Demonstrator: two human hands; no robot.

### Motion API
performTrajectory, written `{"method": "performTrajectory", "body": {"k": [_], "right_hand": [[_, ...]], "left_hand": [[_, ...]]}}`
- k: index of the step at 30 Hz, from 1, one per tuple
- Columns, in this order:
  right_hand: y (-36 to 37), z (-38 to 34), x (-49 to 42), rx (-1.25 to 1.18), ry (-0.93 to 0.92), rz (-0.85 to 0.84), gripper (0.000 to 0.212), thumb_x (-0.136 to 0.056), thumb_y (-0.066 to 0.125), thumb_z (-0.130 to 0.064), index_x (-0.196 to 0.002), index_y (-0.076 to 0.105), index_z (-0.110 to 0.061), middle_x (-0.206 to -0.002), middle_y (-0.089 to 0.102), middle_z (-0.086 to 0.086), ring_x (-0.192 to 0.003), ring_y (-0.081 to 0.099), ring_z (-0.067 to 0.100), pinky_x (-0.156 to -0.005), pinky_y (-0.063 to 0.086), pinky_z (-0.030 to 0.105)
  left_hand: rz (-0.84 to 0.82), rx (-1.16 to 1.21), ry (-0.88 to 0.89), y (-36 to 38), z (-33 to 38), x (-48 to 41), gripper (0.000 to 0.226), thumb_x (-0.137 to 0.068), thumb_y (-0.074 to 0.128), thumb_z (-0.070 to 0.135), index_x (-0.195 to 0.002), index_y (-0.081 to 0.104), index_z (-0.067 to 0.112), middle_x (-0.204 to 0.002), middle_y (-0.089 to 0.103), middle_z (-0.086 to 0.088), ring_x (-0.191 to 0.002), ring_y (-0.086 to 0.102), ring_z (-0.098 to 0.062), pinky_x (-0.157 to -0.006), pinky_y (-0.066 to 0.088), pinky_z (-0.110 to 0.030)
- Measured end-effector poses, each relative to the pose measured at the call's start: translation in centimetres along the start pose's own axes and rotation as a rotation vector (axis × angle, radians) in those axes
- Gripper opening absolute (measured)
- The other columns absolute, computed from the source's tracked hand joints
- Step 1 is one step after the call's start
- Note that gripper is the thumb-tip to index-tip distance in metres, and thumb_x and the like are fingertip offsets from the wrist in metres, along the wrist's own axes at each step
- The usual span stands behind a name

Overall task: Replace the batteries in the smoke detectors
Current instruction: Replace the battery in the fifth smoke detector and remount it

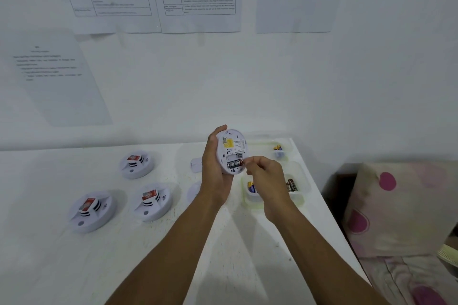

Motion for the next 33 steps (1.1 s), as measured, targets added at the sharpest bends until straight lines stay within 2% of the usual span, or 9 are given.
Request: {"method": "performTrajectory", "body": {"k": [7,13,17,21,25,27,29,31,33], "right_hand": [[0.2,0.3,0.4,-0.007,-0.014,0.055,0.01,-0.091,0.063,-0.02,-0.084,0.071,-0.021,-0.092,0.07,-0.012,-0.084,0.065,0.004,-0.073,0.051,0.025],[-0.3,0.3,-0.2,-0.009,0.0,0.082,0.011,-0.092,0.06,-0.017,-0.092,0.07,-0.023,-0.092,0.07,-0.011,-0.088,0.064,0.008,-0.08,0.052,0.027],[-0.4,0.3,-0.3,-0.026,0.048,0.037,0.014,-0.093,0.056,-0.012,-0.089,0.069,-0.016,-0.09,0.069,-0.005,-0.08,0.059,0.015,-0.064,0.045,0.022],[-0.6,-0.1,-0.4,-0.074,0.023,0.032,0.012,-0.094,0.058,-0.015,-0.086,0.066,-0.013,-0.081,0.065,-0.002,-0.074,0.053,0.015,-0.056,0.042,0.021],[-0.4,-1.4,-0.7,0.075,-0.221,0.073,0.005,-0.087,0.069,-0.012,-0.082,0.066,-0.014,-0.081,0.07,-0.006,-0.075,0.065,0.004,-0.067,0.052,0.018],[-1.0,-1.8,-1.3,0.093,-0.287,0.05,0.006,-0.084,0.071,-0.009,-0.085,0.066,-0.013,-0.082,0.071,-0.005,-0.078,0.065,0.003,-0.07,0.051,0.013],[-3.0,-1.9,-2.5,0.166,-0.325,0.047,0.009,-0.084,0.073,-0.011,-0.09,0.068,-0.014,-0.083,0.07,-0.006,-0.079,0.064,0.001,-0.072,0.047,0.01],[-5.9,-1.5,-4.4,0.395,-0.376,0.081,0.008,-0.082,0.074,-0.015,-0.087,0.07,-0.019,-0.08,0.068,-0.013,-0.079,0.062,-0.001,-0.076,0.046,0.016],[-8.1,-0.3,-6.3,0.702,-0.359,0.064,0.011,-0.08,0.075,-0.023,-0.079,0.067,-0.031,-0.075,0.066,-0.02,-0.081,0.061,0.003,-0.083,0.046,0.03]], "left_hand": [[0.002,-0.044,0.007,0.7,-0.1,-0.1,0.034,-0.103,0.033,0.037,-0.124,0.058,0.027,-0.121,0.064,-0.004,-0.107,0.062,-0.023,-0.079,0.057,-0.034],[-0.006,-0.034,0.007,0.8,-0.2,-0.2,0.034,-0.101,0.035,0.038,-0.126,0.056,0.026,-0.126,0.061,-0.007,-0.111,0.059,-0.025,-0.073,0.055,-0.033],[-0.011,-0.052,0.029,0.8,-0.3,-0.1,0.033,-0.095,0.046,0.045,-0.12,0.061,0.03,-0.122,0.064,-0.005,-0.11,0.06,-0.026,-0.072,0.055,-0.035],[-0.008,-0.036,0.006,0.4,-0.2,0.0,0.034,-0.094,0.043,0.044,-0.12,0.06,0.031,-0.118,0.065,-0.004,-0.104,0.06,-0.025,-0.072,0.054,-0.036],[0.009,-0.024,-0.002,0.1,-1.0,0.2,0.042,-0.088,0.048,0.045,-0.125,0.058,0.026,-0.124,0.062,-0.008,-0.107,0.061,-0.025,-0.082,0.055,-0.036],[0.014,0.004,-0.019,0.1,-1.2,0.1,0.037,-0.095,0.045,0.041,-0.125,0.058,0.025,-0.121,0.063,-0.008,-0.104,0.061,-0.024,-0.081,0.055,-0.036],[0.023,0.035,-0.019,-0.4,-1.0,-0.1,0.034,-0.1,0.041,0.037,-0.125,0.058,0.022,-0.119,0.064,-0.006,-0.106,0.06,-0.025,-0.089,0.052,-0.04],[0.031,0.064,0.0,-1.2,-0.7,-0.3,0.033,-0.102,0.039,0.034,-0.125,0.057,0.019,-0.113,0.068,-0.003,-0.108,0.061,-0.023,-0.096,0.048,-0.042],[0.026,0.076,0.005,-1.7,-0.8,-0.4,0.031,-0.103,0.038,0.033,-0.123,0.057,0.019,-0.108,0.071,0.0,-0.103,0.063,-0.02,-0.093,0.052,-0.04]]}}
Point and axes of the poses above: each hand's wrist, its own x-axis away from the middle knuckle, its own y-axis out of the palm, z = x × y, the point moved 5 cm from there along -x, towards the middle knuckle
